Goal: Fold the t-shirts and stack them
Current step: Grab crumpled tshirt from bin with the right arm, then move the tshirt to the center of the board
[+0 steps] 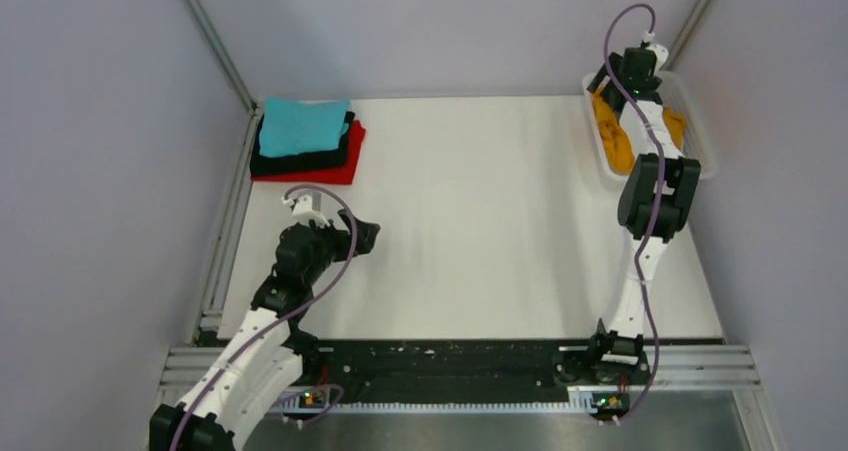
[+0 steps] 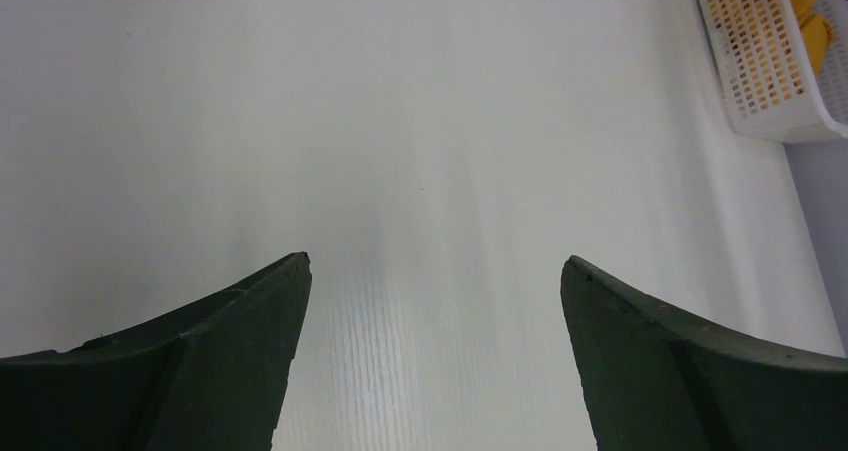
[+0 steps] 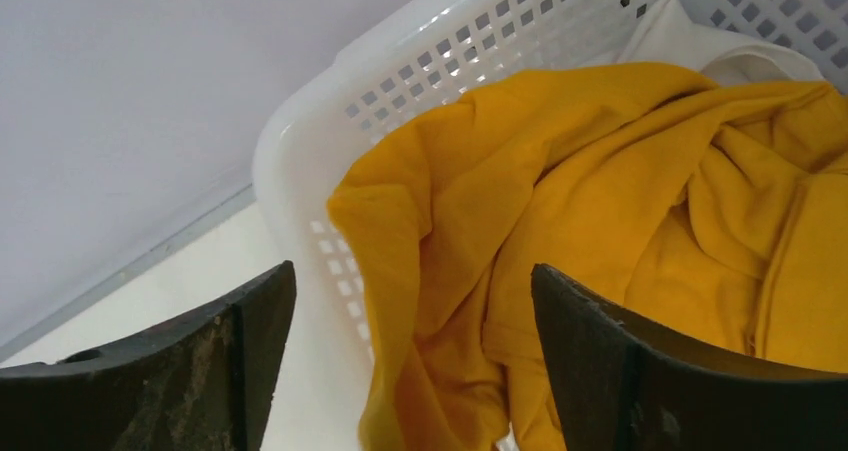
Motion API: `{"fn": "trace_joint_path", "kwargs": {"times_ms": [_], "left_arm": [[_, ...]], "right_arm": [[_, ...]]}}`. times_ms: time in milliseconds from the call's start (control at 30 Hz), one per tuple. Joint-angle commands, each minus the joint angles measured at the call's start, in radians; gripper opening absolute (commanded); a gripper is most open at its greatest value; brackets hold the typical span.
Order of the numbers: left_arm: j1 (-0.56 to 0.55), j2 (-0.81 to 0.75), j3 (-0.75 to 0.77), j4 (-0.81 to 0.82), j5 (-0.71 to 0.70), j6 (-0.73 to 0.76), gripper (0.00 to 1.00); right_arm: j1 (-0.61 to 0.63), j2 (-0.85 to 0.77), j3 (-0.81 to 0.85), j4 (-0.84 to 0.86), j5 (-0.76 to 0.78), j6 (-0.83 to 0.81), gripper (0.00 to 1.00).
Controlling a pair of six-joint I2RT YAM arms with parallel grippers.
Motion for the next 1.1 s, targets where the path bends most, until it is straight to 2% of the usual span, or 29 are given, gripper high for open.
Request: {"fn": "trace_joint_path", "kwargs": {"times_ms": [0,167,200,233,367,533,700,933,1067], "left_arm": [[0.001,0.004,0.021,0.03,-0.044,0.015,0.99],[0.001,0.037,0.031,0.034,-0.044,0.017,0.99],[0.001,0.042,0.035,0.029,-0.05,0.016,0.99],[0.001,0.045,0.036,0.024,-0.064,0.011,0.99],[0.001,0.04,0.035,0.013,-0.108,-0.007,0.99],[0.001,0.002,0.04,-0.018,-0.094,-0.023,0.99],[0.001,-0.054,0.032,-0.025,-0.078,-0.061,0.99],[0.001,-0.144,0.033,-0.102,-0.03,-0.1,0.99],[0.001,-0.199,0.03,-0.132,-0.029,-0.113,0.99]], "right_arm": [[-0.001,0.115,0.154,-0.018,0.028,0.036,0.79],[-0.003,0.153,0.159,-0.017,-0.033,0.085,0.35],[-0.003,0.146,0.149,-0.017,-0.049,0.092,0.22],[-0.002,0.128,0.14,-0.015,-0.058,0.101,0.02],[-0.003,0.036,0.094,0.012,-0.058,0.112,0.0],[-0.005,-0.136,0.078,0.012,0.009,0.055,0.0],[-0.003,-0.325,0.08,-0.003,0.0,-0.004,0.0],[0.037,-0.527,0.144,0.028,-0.3,-0.019,0.0],[0.083,-0.558,0.267,0.048,-0.477,0.079,0.0]]}}
